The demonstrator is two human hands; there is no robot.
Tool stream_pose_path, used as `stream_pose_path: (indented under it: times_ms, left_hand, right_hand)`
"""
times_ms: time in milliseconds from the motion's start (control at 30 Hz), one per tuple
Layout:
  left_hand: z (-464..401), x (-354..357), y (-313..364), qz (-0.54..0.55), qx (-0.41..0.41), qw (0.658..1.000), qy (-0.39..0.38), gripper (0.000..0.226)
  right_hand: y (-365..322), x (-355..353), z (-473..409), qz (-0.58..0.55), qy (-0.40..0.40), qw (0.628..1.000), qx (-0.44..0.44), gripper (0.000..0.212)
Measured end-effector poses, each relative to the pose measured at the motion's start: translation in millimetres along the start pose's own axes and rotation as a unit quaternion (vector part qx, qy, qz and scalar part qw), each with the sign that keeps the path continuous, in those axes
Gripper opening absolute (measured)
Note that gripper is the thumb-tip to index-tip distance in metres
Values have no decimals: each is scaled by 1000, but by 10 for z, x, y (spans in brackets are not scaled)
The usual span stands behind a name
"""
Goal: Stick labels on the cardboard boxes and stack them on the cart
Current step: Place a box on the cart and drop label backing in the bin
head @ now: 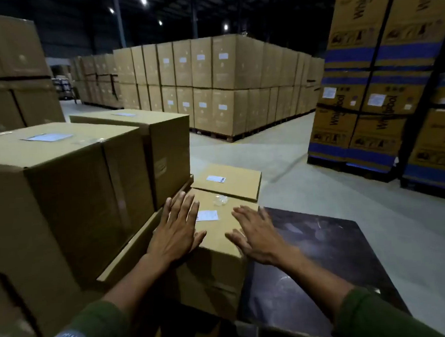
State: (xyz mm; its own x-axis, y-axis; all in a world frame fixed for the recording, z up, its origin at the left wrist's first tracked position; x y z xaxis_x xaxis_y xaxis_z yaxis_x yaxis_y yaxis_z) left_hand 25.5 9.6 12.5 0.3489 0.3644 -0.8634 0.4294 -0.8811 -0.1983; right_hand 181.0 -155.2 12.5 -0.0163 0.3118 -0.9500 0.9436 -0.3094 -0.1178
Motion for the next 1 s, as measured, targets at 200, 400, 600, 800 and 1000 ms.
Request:
stream_pose_path:
  times_ms: [200, 400, 600, 800, 1000]
  left_hand:
    - [206, 173, -53, -2, 0, 998, -55, 80]
    - [392, 258, -175, -9, -5, 996, -94, 88]
    - [518, 329, -139, 35, -33, 988, -147, 107]
    - [570, 289, 69, 169, -84, 963, -191, 104]
    - [595, 241, 300, 151, -93, 967, -186, 104]
  right_hand:
    - [-112, 347, 120, 13, -88, 996, -13, 86]
    - [161, 368, 308, 1, -81, 997, -10, 72]
    - [513, 333, 522, -94, -79, 992, -2, 77]
    - [462, 402, 520, -143, -25, 989, 28, 82]
    - [620, 400, 677, -145, 13, 989, 25, 79]
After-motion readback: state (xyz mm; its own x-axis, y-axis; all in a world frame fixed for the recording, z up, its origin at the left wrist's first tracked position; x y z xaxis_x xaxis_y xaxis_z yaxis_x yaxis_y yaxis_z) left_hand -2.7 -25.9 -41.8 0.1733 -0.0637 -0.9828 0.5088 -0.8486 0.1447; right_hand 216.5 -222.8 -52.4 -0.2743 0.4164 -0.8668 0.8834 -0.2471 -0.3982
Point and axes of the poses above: each hand's wrist, its own z-axis away from the middle knuckle, its own x-axis out of the palm, y = z × x, the point moved 3 cm from there along -z, towards the middle knuckle, and after that the axes turned 3 degrees about y, right-handed, at the moved point
